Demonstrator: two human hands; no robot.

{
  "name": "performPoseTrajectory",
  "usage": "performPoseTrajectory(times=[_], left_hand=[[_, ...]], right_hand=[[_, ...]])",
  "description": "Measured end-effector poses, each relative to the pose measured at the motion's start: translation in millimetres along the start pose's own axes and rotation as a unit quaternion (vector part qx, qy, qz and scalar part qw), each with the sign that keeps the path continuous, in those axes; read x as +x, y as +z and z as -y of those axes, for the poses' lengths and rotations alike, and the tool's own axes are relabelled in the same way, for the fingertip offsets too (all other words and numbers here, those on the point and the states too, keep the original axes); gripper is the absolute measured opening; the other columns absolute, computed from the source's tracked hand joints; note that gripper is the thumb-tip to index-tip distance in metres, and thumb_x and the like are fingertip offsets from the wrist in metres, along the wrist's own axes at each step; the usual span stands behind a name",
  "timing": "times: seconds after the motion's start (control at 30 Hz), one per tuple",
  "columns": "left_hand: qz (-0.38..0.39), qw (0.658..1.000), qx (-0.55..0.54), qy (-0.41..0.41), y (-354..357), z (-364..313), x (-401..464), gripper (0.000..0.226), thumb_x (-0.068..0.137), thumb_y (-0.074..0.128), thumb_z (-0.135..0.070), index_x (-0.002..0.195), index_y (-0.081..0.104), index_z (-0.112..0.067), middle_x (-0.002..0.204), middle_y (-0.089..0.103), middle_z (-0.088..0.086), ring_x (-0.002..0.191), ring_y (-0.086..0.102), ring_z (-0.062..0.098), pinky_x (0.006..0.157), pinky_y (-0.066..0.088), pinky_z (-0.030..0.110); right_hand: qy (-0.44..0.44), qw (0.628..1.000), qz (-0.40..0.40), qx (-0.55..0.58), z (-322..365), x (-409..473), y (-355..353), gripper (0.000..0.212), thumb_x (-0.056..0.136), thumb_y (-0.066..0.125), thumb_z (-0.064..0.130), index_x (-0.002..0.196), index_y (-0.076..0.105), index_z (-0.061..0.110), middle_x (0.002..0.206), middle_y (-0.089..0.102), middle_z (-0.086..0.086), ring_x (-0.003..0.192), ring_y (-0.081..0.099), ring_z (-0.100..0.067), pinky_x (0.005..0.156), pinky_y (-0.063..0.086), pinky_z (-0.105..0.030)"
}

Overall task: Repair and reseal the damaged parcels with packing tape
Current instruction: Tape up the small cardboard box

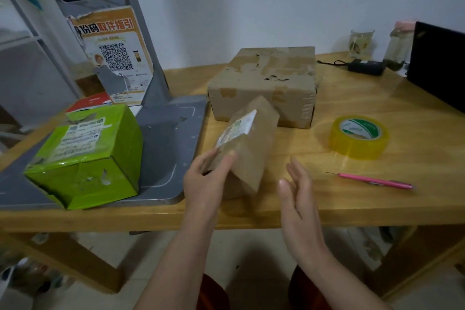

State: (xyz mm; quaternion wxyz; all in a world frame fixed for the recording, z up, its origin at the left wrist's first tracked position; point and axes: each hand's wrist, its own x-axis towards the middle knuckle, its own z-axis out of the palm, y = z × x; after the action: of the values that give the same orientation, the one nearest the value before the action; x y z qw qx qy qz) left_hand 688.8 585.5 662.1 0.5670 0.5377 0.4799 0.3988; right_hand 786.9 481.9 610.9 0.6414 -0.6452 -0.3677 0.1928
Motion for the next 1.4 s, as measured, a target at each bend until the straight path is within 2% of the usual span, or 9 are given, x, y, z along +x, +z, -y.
performPoseTrajectory(times=[0.2, 0.33, 0.43, 0.53, 0.67, 0.87, 1.03, 1.2, 1.4], left_hand=[[0.122, 0.972, -0.163, -0.114, 9, -5, -22, 0.034, 0.080, 0.068, -0.047, 0.107, 0.069, -0.026, 0.104, 0.072, 0.000, 0.103, 0.063, 0.022, 0.090, 0.054, 0.047], [0.178, 0.974, -0.119, -0.068, 8, 3, -22, 0.047, 0.072, 0.079, -0.050, 0.116, 0.067, -0.038, 0.113, 0.071, -0.008, 0.108, 0.064, 0.014, 0.095, 0.053, 0.040], [0.079, 0.996, 0.021, 0.043, 9, 13, -16, 0.079, 0.066, 0.083, -0.047, 0.137, 0.046, -0.045, 0.135, 0.049, -0.014, 0.121, 0.049, 0.007, 0.093, 0.046, 0.026], [-0.049, 0.931, 0.229, 0.281, 8, 22, -14, 0.096, 0.057, 0.074, -0.054, 0.143, 0.031, -0.045, 0.140, 0.032, -0.006, 0.127, 0.029, 0.009, 0.095, 0.029, 0.019], [-0.063, 0.872, 0.279, 0.398, 3, 40, -12, 0.109, 0.056, 0.073, -0.053, 0.150, 0.021, -0.032, 0.144, 0.032, 0.006, 0.131, 0.027, 0.015, 0.105, 0.027, 0.024], [0.020, 0.842, 0.290, 0.455, -16, 50, -5, 0.117, 0.056, 0.077, -0.045, 0.153, 0.011, -0.039, 0.152, 0.023, 0.005, 0.137, 0.026, 0.023, 0.108, 0.028, 0.028], [0.019, 0.833, 0.356, 0.424, -24, 52, 9, 0.129, 0.057, 0.089, -0.032, 0.154, 0.004, -0.039, 0.156, 0.011, 0.004, 0.144, 0.015, 0.027, 0.109, 0.029, 0.039], [0.047, 0.884, 0.359, 0.295, -18, 43, 15, 0.144, 0.059, 0.092, -0.029, 0.142, -0.021, -0.055, 0.156, -0.022, -0.017, 0.149, -0.008, 0.015, 0.118, 0.020, 0.043], [0.122, 0.950, 0.193, 0.211, -9, 15, 6, 0.137, 0.044, 0.083, -0.070, 0.148, -0.005, -0.054, 0.154, -0.001, -0.032, 0.144, 0.014, 0.002, 0.116, 0.032, 0.046]], right_hand=[[0.004, 0.996, 0.039, 0.080, 24, 13, 6, 0.059, 0.089, 0.034, 0.048, 0.144, 0.013, 0.043, 0.125, 0.027, 0.045, 0.106, 0.029, 0.037, 0.081, 0.030, 0.007], [0.026, 0.992, 0.046, 0.115, 19, 19, 8, 0.057, 0.091, 0.036, 0.049, 0.145, 0.015, 0.049, 0.141, 0.034, 0.032, 0.124, 0.034, 0.019, 0.102, 0.034, -0.011], [0.085, 0.981, 0.062, 0.165, 16, 22, 7, 0.053, 0.095, 0.044, 0.042, 0.145, 0.027, 0.048, 0.141, 0.043, 0.022, 0.129, 0.043, -0.001, 0.108, 0.039, -0.034], [0.127, 0.962, 0.074, 0.230, 13, 31, 3, 0.057, 0.087, 0.053, 0.058, 0.139, 0.038, 0.042, 0.132, 0.058, 0.013, 0.124, 0.053, -0.013, 0.106, 0.041, -0.044], [0.127, 0.964, 0.068, 0.224, 16, 52, -6, 0.103, 0.063, 0.067, 0.075, 0.147, 0.029, 0.029, 0.125, 0.064, 0.002, 0.116, 0.061, -0.019, 0.103, 0.042, -0.054], [0.105, 0.958, -0.027, 0.266, 30, 79, -29, 0.090, 0.068, 0.077, 0.047, 0.145, 0.033, 0.028, 0.114, 0.070, 0.000, 0.104, 0.067, -0.021, 0.089, 0.052, -0.044], [0.067, 0.954, -0.009, 0.293, 43, 79, -41, 0.056, 0.072, 0.071, 0.026, 0.125, 0.056, 0.017, 0.112, 0.070, -0.002, 0.104, 0.066, -0.022, 0.087, 0.053, -0.039], [-0.007, 0.973, 0.000, 0.232, 50, 73, -41, 0.093, 0.047, 0.091, 0.041, 0.127, 0.052, 0.017, 0.116, 0.068, -0.004, 0.111, 0.063, -0.022, 0.095, 0.048, -0.042], [-0.049, 0.983, -0.001, 0.175, 39, 71, -43, 0.092, 0.054, 0.089, 0.028, 0.133, 0.043, 0.035, 0.126, 0.059, 0.007, 0.120, 0.056, -0.014, 0.099, 0.048, -0.044]])
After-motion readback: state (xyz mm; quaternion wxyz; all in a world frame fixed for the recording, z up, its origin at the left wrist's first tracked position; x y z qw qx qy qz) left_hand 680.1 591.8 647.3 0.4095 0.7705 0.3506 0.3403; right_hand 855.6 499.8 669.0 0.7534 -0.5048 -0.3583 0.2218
